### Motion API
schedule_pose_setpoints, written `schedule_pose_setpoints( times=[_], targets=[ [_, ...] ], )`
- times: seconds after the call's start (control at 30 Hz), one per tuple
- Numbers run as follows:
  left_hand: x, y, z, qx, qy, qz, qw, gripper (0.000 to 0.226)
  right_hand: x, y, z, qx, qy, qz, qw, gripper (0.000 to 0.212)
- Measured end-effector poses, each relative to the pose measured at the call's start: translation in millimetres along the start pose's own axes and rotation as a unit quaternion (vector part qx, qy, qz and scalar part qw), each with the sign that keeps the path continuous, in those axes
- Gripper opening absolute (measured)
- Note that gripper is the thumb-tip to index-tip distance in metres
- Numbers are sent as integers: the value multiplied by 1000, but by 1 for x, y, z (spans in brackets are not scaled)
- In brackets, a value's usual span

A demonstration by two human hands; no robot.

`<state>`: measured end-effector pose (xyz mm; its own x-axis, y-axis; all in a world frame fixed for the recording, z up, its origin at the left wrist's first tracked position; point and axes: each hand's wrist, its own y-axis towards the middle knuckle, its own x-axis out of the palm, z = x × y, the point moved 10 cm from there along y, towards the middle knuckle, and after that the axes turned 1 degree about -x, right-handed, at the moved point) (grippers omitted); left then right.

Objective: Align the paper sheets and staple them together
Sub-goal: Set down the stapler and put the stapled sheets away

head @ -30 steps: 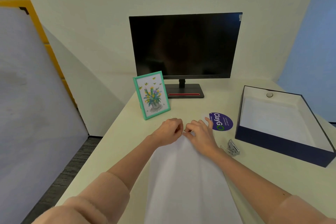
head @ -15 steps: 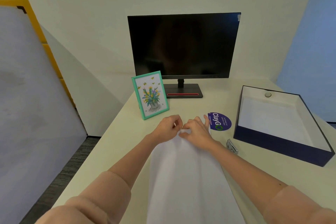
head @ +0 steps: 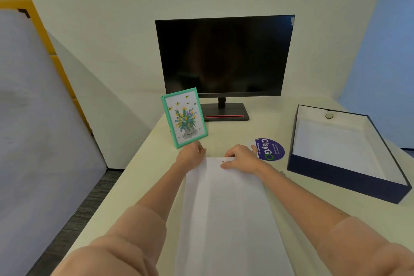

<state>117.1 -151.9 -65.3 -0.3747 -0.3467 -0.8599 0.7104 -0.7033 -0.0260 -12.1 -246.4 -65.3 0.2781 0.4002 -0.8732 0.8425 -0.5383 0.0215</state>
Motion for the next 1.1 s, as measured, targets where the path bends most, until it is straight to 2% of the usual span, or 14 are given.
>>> schedule_pose_setpoints(
  times=[0.07, 0.13, 0.2, 0.3, 0.4, 0.5, 0.57, 0.63, 0.7, 0.77, 0.83, 0.9, 0.97, 1.1],
  targets=[
    [-4, -2, -16, -48, -162, 2, 986, 38, 0, -1, 1, 4, 17, -18, 1000, 19],
    [1, -10, -31, -102, -295, -21, 950, 51, -1, -1, 3, 11, 28, -30, 999, 18],
    [15, -26, -44, -159, -385, -78, 906, 61, -2, -1, 7, 21, 36, -33, 999, 22],
    [28, -48, -53, -170, -393, -148, 892, 59, -3, 1, 8, 35, 29, -40, 998, 25],
    [31, -63, -51, -142, -427, -155, 880, 53, -14, -3, 2, 43, 3, -53, 998, 28],
    [21, -65, -56, -120, -483, -106, 861, 49, -46, -17, 11, 71, -16, -50, 996, 41],
    [11, -66, -59, -106, -495, -74, 859, 41, -60, -32, 28, 105, 143, -45, 983, 34],
    [0, -69, -58, -92, -495, -50, 862, 41, -59, -53, 43, 142, 337, -29, 930, 26],
    [-7, -72, -50, -72, -501, -38, 862, 42, -42, -74, 48, 166, 493, -36, 853, 25],
    [-14, -76, -40, -57, -505, -31, 861, 41, -21, -91, 41, 173, 558, -48, 810, 23],
    [-25, -85, -26, -37, -492, -13, 870, 41, -15, -102, 34, 172, 551, -17, 817, 26],
    [-43, -94, -10, -14, -476, 21, 879, 42, -27, -108, 29, 161, 516, 57, 839, 28],
    [-72, -108, 8, 13, -457, 77, 886, 42, -53, -116, 16, 136, 477, 127, 859, 27],
    [-142, -143, 49, 81, -390, 213, 892, 28, -110, -137, -29, 60, 439, 222, 869, 16]
  ],
)
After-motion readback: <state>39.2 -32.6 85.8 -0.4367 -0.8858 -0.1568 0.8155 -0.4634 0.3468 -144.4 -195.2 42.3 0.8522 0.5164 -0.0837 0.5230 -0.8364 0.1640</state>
